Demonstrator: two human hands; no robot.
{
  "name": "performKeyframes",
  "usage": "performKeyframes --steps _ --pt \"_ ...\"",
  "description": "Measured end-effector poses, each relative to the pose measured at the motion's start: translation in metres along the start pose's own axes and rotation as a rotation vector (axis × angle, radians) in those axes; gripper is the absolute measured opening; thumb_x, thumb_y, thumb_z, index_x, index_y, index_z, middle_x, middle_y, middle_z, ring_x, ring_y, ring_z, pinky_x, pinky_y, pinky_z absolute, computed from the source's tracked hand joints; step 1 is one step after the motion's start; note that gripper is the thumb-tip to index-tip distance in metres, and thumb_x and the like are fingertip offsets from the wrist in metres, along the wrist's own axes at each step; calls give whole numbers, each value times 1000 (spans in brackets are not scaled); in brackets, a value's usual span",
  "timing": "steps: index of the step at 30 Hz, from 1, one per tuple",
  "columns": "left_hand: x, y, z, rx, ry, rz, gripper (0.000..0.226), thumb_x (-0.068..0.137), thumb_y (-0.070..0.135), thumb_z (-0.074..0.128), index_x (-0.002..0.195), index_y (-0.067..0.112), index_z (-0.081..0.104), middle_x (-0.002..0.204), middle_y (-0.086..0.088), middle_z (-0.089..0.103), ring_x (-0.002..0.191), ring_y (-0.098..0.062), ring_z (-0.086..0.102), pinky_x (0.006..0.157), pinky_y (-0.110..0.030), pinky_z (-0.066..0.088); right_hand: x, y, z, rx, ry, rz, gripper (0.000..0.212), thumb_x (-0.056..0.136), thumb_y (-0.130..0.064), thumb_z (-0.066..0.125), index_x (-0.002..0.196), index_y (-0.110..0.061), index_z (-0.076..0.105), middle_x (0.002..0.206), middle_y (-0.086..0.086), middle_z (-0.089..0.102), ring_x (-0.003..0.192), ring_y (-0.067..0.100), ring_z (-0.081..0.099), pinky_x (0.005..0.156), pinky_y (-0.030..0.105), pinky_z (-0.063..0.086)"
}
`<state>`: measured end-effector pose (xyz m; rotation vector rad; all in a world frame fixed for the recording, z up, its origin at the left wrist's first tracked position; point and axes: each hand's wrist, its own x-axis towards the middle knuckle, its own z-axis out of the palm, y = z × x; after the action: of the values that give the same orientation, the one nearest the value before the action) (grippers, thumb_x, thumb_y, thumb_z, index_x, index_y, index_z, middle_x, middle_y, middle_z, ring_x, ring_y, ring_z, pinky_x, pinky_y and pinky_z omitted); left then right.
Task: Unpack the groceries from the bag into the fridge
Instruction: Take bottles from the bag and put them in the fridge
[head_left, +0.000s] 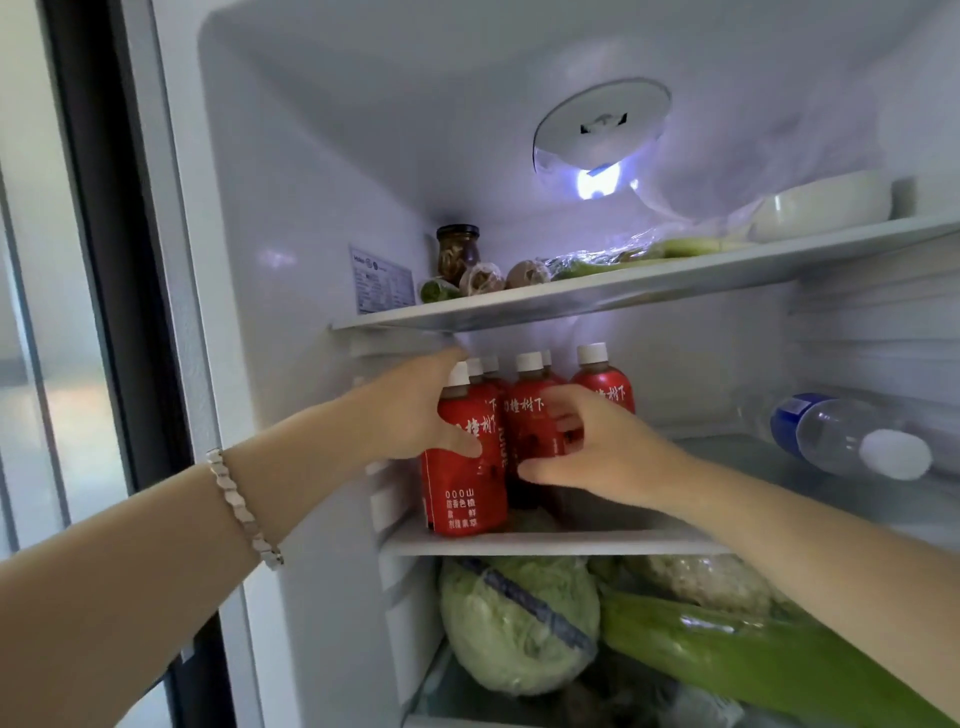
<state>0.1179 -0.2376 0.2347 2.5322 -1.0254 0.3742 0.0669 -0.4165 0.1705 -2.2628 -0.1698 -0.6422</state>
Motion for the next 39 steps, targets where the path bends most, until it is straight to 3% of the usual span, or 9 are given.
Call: performKeyframes --steps 3,8,12,13,16,25,32,36,39 --pt "-1 -6 8 21 81 -14 82 70 26 80 139 25 34 134 -1 51 116 -21 53 98 -40 46 -4 -20 22 90 -187 -8 79 71 -25 80 133 -27 32 104 -21 49 93 -2 52 87 16 45" --pt "-21 -6 24 396 248 -17 78 84 16 66 146 21 18 141 -6 36 124 -23 46 100 -32 40 21 -14 54 -18 38 58 77 73 -33 77 132 -15 31 128 3 55 116 18 54 97 30 45" --pt "-60 -22 31 752 551 271 33 63 28 76 94 19 71 108 -4 65 100 -21 63 96 -39 44 40 -11 71 -135 181 153 99 65 -50 78 138 -10 24 133 9 49 117 26 53 99 42 45" --pt "-68 -28 29 769 598 342 18 73 29 65 85 17 72 104 -4 68 100 -23 64 98 -41 40 43 -14 75 -169 190 182 102 64 -53 77 139 -10 22 135 10 46 119 27 51 99 43 45" --pt "-88 -43 19 816 627 353 60 97 27 17 80 9 72 101 -11 71 103 -28 65 103 -45 31 49 -22 87 -265 157 248 110 69 -55 72 144 -5 10 142 16 35 125 32 44 102 42 41" --pt "-95 -64 17 689 731 459 30 80 26 44 70 14 70 80 0 71 97 -20 56 114 -32 17 29 -32 76 -263 93 245 89 64 -52 76 131 -7 39 128 9 52 112 24 55 95 37 47" --pt "-106 -54 11 816 507 356 39 85 31 37 71 14 70 77 -1 69 87 -26 65 115 -35 10 -28 -70 56 -337 -58 99 25 82 -36 66 102 -21 65 103 -3 63 95 15 60 85 30 50" --pt "-155 -40 18 717 344 205 39 86 34 38 94 16 72 113 -4 67 113 -22 60 108 -39 33 -68 -86 63 -350 -251 15 17 84 -32 63 84 -17 70 80 -2 68 70 12 62 71 29 52" --pt "-218 -28 30 540 222 -78 37 96 31 40 130 20 51 145 3 40 134 -17 37 110 -33 28 -101 -92 82 -312 -404 -50 18 84 -28 63 75 -15 69 77 3 70 64 14 63 66 29 50"
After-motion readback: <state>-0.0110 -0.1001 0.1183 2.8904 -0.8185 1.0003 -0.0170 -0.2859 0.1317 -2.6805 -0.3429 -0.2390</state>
